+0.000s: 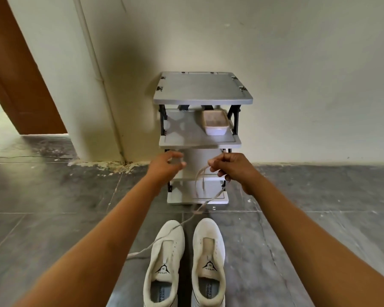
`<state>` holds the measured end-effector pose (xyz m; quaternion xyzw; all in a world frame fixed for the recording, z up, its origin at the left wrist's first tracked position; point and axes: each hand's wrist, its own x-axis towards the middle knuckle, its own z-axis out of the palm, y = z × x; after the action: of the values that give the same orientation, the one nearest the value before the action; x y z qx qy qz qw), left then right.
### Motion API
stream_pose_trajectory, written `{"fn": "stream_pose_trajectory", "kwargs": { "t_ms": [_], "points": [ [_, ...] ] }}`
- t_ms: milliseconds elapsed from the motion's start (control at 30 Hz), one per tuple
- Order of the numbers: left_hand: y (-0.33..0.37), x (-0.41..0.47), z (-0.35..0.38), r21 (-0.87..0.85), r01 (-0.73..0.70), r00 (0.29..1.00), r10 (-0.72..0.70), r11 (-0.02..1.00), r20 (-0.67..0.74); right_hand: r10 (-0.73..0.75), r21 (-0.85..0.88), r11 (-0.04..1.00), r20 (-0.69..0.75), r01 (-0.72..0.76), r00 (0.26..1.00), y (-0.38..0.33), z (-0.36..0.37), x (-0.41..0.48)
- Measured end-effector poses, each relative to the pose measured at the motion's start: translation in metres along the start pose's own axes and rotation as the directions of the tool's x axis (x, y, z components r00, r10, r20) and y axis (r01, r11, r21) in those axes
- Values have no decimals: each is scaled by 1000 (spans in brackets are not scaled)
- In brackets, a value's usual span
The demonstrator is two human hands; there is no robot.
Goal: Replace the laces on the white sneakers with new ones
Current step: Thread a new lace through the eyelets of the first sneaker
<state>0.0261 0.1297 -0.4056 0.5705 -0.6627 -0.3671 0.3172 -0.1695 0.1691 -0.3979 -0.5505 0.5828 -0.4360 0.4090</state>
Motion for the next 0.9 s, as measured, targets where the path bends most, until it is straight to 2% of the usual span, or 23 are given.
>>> {"fn": "stream_pose_trajectory", "kwargs": {
  "t_ms": [33,133,333,400,467,567,633,700,733,800,900],
  "points": [
    [8,-2,5,-129,-35,997,45,991,70,1,-1,1000,21,-1,1000,1,3,1],
    [16,-5,20,-205,-54,974,97,977,203,3,25,1000,15,-3,1000,4,10,5],
    [8,-4,34,-244,-38,976,88,969,198,71,46,996,-4,-71,997,16,11,9],
    [4,-1,37,-185,-17,989,44,983,142,104,39,994,19,-105,994,20,10,9],
    [-1,4,38,-129,35,999,-32,991,24,141,27,989,38,-143,989,24,6,8],
    [-14,13,31,-201,152,968,-187,968,-168,199,44,979,-19,-198,980,31,-6,8],
    [-27,16,23,-247,221,933,-279,943,-229,238,278,940,-111,-200,965,34,-18,9],
    [-43,17,16,-262,294,893,-362,919,-267,263,618,778,-162,-110,951,33,-30,8],
    [-50,17,14,-266,321,878,-391,909,-276,261,714,697,-170,-64,950,32,-35,7],
    [-58,14,12,-234,341,871,-399,911,-286,248,763,644,-144,-52,958,30,-37,3],
    [-54,11,15,-69,276,879,-281,959,-385,229,695,708,-60,-124,971,27,-24,2]
  ]
}}
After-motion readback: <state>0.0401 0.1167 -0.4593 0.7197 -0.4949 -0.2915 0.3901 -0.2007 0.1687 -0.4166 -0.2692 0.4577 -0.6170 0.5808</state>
